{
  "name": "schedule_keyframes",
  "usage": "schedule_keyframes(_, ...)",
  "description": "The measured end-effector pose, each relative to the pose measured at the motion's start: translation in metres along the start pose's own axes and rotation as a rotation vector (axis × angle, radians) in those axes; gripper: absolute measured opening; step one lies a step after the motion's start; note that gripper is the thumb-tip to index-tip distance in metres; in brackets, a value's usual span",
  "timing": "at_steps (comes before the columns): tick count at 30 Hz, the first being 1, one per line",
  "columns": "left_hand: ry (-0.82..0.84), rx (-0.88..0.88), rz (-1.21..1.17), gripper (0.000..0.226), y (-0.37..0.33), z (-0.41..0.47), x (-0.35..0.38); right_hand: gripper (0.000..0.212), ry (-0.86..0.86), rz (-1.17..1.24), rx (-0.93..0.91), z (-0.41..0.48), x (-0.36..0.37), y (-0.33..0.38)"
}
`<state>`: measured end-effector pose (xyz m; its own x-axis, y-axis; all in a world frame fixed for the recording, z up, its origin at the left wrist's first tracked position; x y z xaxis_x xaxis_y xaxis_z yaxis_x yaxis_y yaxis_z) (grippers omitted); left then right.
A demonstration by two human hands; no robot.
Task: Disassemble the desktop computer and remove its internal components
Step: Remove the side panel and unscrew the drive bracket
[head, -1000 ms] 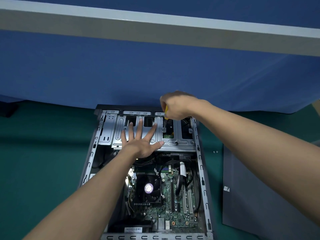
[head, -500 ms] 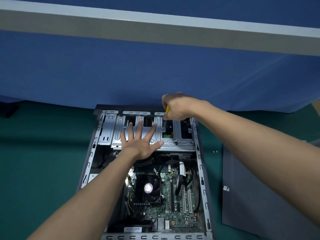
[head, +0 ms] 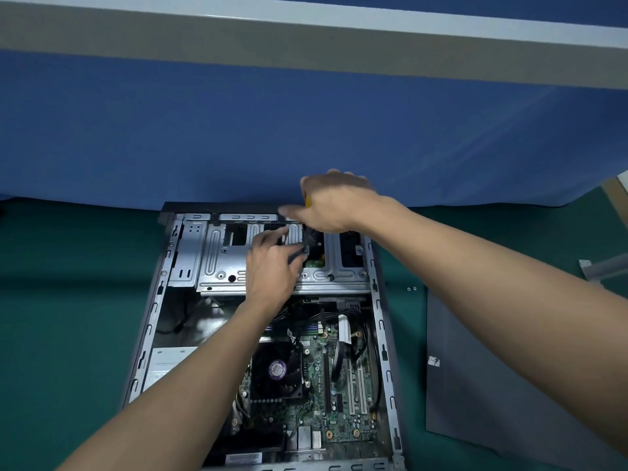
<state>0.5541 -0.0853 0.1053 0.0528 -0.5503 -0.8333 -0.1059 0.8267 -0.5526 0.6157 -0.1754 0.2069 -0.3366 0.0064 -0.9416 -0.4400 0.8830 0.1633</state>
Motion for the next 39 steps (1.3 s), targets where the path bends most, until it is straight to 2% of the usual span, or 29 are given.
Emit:
schedule_keyframes(2,-0.022,-0.017,-0.003,0.021,0.0,0.0,-0.001,0.038,-0.072,-0.033,-0.033,-0.001,-0.003,0.001)
schedule_keyframes(4,-0.039,-0.029,-0.034,0.02,0.001,0.001,-0.002,0.026,-0.109,-0.021,-0.101,-0.004,-0.003,0.005)
schedule_keyframes(7,-0.061,-0.046,-0.064,0.018,0.002,0.002,-0.004,0.015,-0.041,0.095,-0.143,-0.005,0.001,0.005)
schedule_keyframes(11,-0.091,-0.07,-0.091,0.016,0.001,0.002,-0.006,0.014,0.003,0.097,-0.159,-0.007,0.004,0.006)
schedule_keyframes(15,-0.096,-0.088,-0.087,0.015,0.0,0.003,-0.007,0.017,-0.127,-0.106,-0.137,-0.016,-0.005,0.004)
schedule_keyframes(18,-0.089,-0.08,-0.048,0.016,-0.004,0.003,-0.005,0.034,-0.056,-0.189,-0.117,-0.024,0.0,-0.005)
schedule_keyframes(22,-0.109,-0.032,0.012,0.012,-0.011,0.0,-0.008,0.028,0.028,-0.145,-0.122,-0.044,0.017,-0.022)
schedule_keyframes(24,-0.12,-0.012,0.03,0.01,-0.015,0.0,-0.011,0.032,0.035,-0.02,-0.067,-0.056,0.028,-0.041)
schedule_keyframes(27,-0.124,0.039,0.096,0.008,-0.022,-0.001,-0.012,0.023,-0.135,0.271,0.134,-0.078,0.051,-0.073)
schedule_keyframes(30,-0.138,0.071,0.184,0.008,-0.027,-0.003,-0.01,0.02,-0.467,0.336,0.332,-0.106,0.082,-0.083)
schedule_keyframes(32,-0.151,0.081,0.237,0.006,-0.028,-0.005,-0.008,0.02,-0.613,0.332,0.389,-0.119,0.098,-0.076)
schedule_keyframes(35,-0.153,0.123,0.326,0.008,-0.035,-0.005,-0.005,0.017,-0.731,0.261,0.448,-0.126,0.108,-0.07)
schedule_keyframes(39,-0.117,0.155,0.483,0.014,-0.043,-0.003,0.0,0.013,-0.778,0.158,0.449,-0.126,0.104,-0.07)
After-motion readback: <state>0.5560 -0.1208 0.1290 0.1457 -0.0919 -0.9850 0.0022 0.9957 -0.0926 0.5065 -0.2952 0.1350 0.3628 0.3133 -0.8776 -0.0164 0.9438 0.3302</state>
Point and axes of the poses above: each hand's wrist, its own z-axis towards the middle knuckle, its own x-axis out of the palm, y = z × x, the point moved 9 cm from there along z, towards the middle knuckle, and after that the axes turned 5 degrees about -x, right-handed, at the moved point
